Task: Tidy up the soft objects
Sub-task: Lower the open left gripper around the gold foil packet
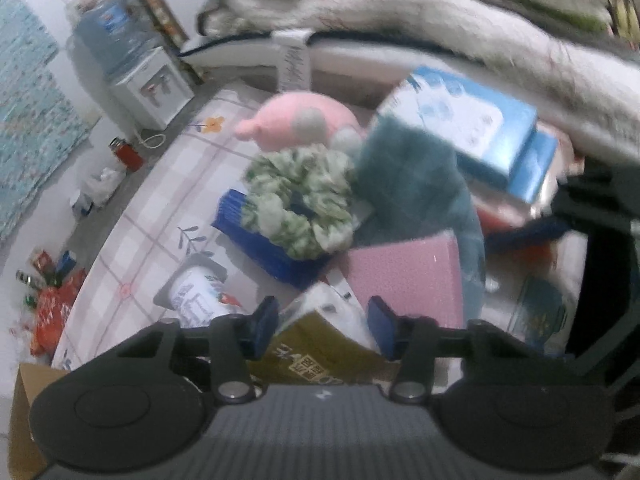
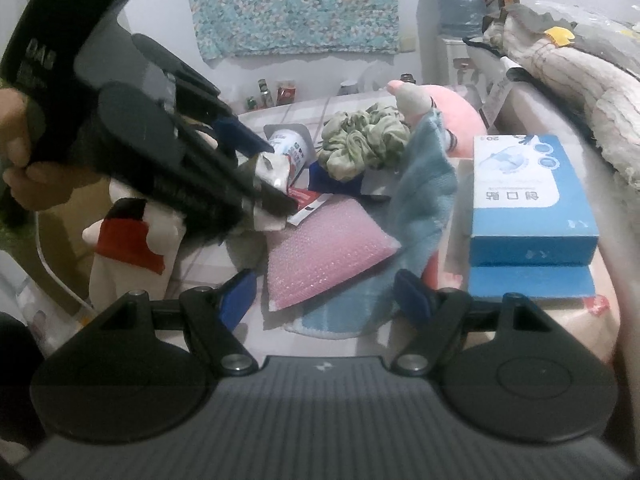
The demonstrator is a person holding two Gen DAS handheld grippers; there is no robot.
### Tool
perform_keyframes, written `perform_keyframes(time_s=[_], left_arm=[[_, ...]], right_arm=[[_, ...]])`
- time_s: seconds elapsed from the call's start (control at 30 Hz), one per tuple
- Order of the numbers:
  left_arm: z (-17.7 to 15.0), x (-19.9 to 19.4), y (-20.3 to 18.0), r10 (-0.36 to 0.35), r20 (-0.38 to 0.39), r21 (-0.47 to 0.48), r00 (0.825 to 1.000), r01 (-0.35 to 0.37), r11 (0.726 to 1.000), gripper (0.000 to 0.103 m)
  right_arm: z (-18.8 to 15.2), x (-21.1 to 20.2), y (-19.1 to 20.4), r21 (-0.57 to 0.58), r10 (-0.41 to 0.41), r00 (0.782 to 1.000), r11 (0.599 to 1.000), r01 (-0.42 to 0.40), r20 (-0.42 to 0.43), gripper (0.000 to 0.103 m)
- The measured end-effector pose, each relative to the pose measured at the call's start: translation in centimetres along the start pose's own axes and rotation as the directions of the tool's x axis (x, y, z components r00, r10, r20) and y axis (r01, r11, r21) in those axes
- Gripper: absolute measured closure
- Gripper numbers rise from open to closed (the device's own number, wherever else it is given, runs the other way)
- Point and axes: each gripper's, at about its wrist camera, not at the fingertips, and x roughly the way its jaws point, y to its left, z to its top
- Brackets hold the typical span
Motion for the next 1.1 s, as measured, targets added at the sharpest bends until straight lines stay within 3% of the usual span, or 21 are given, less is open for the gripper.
perform_keyframes(time_s=[0.13,0.37,0.4,0.47,0.53,0.87,0.97,1.1], left_arm=[[0.9,-0.9,1.1,-0.022,0.036,-0.114,0.999,0.026,0.993,0.066],[2.2,0.4,3.5,-0.023,0.063,-0.322,0.998,0.042,0.946,0.066],[2.2,0.5,3.6,-0.023,0.067,-0.328,0.997,0.044,0.944,0.064],[2.0,0.1,3.5,-0.028,0.08,-0.316,0.996,0.052,0.947,0.038],[1.8,-0.5,3.2,-0.02,0.09,-0.283,0.996,0.045,0.958,0.032],[-0.3,-0.8,1.1,-0.032,0.004,-0.087,0.999,0.032,0.996,0.031],[-0.8,-1.0,1.4,-0.052,-0.011,-0.108,0.999,0.051,0.993,0.031],[-1.4,-1.6,2.2,-0.098,-0.027,-0.232,0.995,0.089,0.969,0.032]], right_arm=[[-0.2,-0.8,0.0,0.01,-0.008,1.0,1.0,0.008,0.01,0.027],[-0.6,-1.6,-0.4,0.04,-0.021,1.0,0.999,0.02,0.015,0.027],[-0.6,-1.7,-0.4,0.044,-0.022,1.0,0.999,0.021,0.017,0.027],[-0.6,-1.8,-0.5,0.049,-0.02,1.0,0.999,0.019,0.02,0.027],[-0.6,-1.7,-0.5,0.053,-0.017,1.0,0.998,0.016,0.022,0.026],[0.1,-0.5,-0.7,0.148,0.06,0.998,0.987,-0.062,0.012,0.029],[-0.1,-0.7,-0.8,0.155,0.035,0.999,0.987,-0.037,0.015,0.035],[-0.3,-1.7,-1.5,0.165,0.015,1.0,0.986,-0.018,0.019,0.037]])
